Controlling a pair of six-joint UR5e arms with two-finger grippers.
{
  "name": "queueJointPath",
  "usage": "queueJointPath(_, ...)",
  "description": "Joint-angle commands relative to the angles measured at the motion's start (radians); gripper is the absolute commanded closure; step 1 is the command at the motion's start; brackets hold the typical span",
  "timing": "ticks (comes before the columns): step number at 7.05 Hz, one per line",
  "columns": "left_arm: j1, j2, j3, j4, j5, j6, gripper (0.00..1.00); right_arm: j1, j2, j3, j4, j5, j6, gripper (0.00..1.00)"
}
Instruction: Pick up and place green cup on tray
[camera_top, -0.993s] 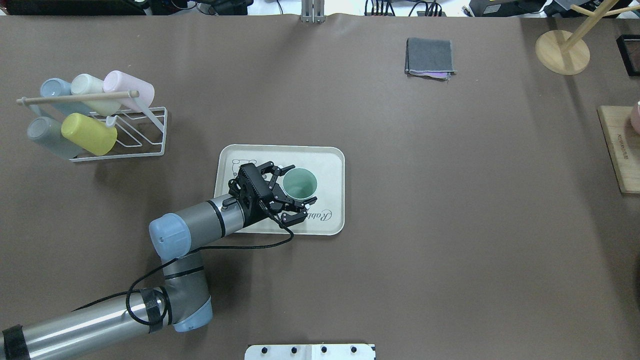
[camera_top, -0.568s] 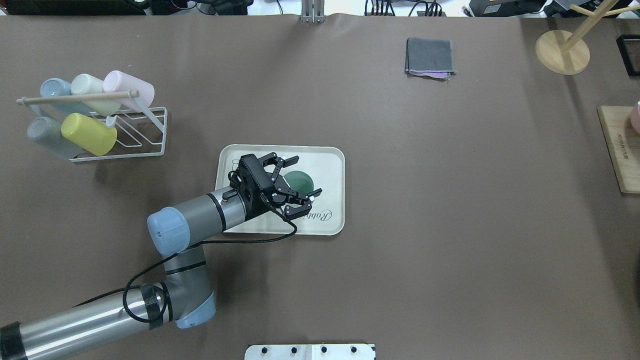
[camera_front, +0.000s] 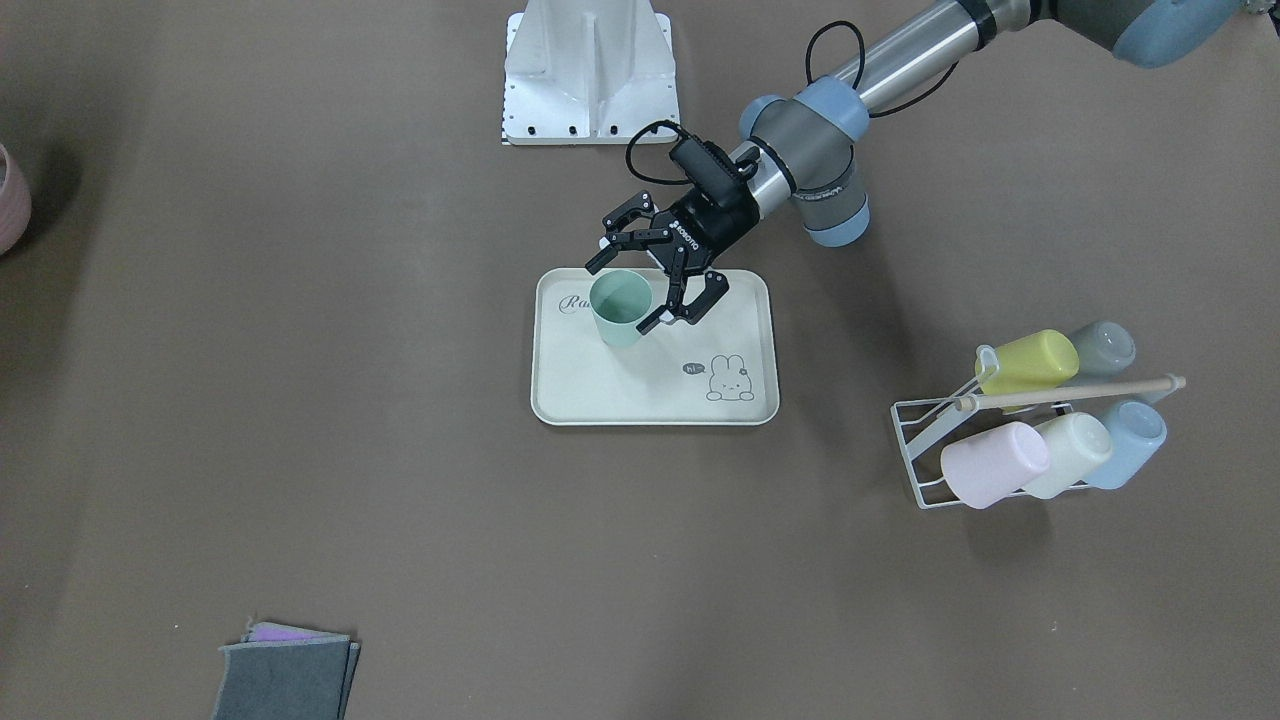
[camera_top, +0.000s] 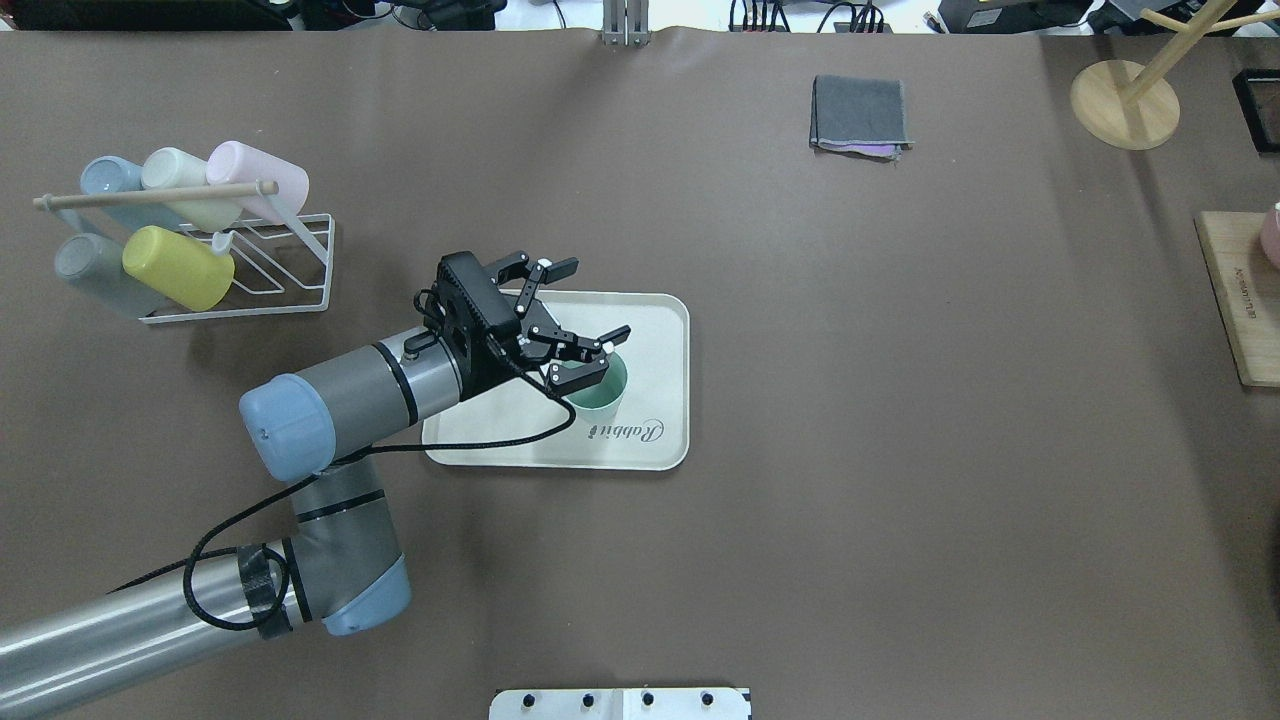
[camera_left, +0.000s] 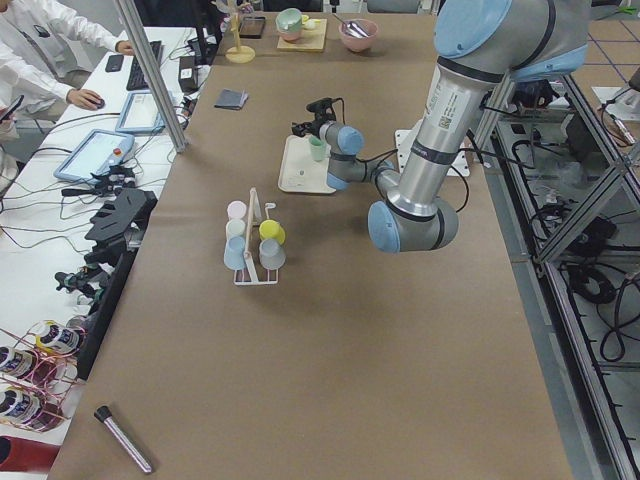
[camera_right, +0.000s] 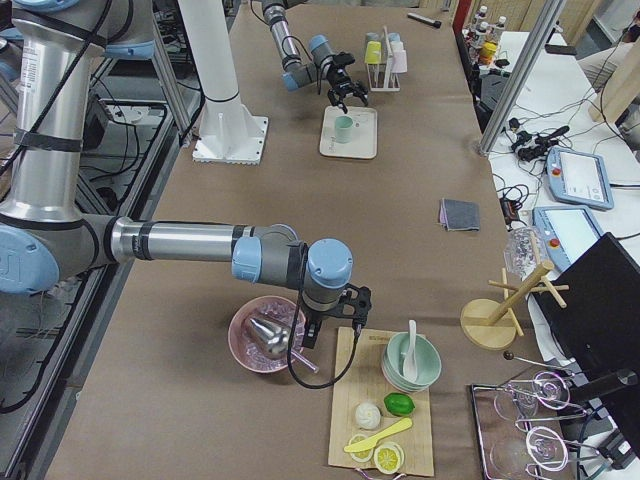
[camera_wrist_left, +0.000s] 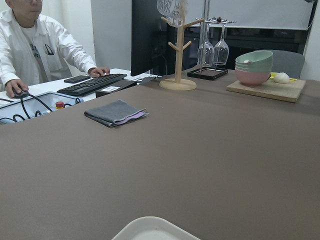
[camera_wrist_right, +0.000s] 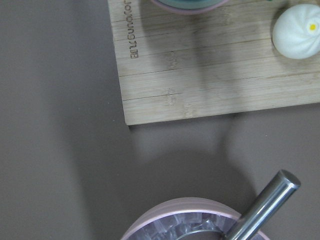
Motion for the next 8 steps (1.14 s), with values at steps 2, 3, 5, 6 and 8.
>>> queueJointPath(2,-0.117,-0.062,-0.198,0.596,-0.001,0.009,0.02,0.001,0.000,0.001,0.001,0.001,0.000,0.00)
queueJointPath(3,-0.193,-0.127,-0.230,0.875,-0.001,0.009,0.02,0.001,0.000,0.001,0.001,0.001,0.000,0.00)
queueJointPath(5,-0.370,-0.091,-0.243,1.139,-0.013,-0.002,0.02,0.003,-0.002,0.001,0.001,0.001,0.000,0.00)
queueJointPath(6,-0.468,-0.053,-0.243,1.234,-0.059,-0.004,0.02,0.003,-0.003,0.001,0.001,0.001,0.000,0.00)
queueJointPath(8,-0.803,-0.002,-0.186,1.370,-0.572,0.012,0.02,0.003,-0.010,0.001,0.001,0.000,0.000,0.00)
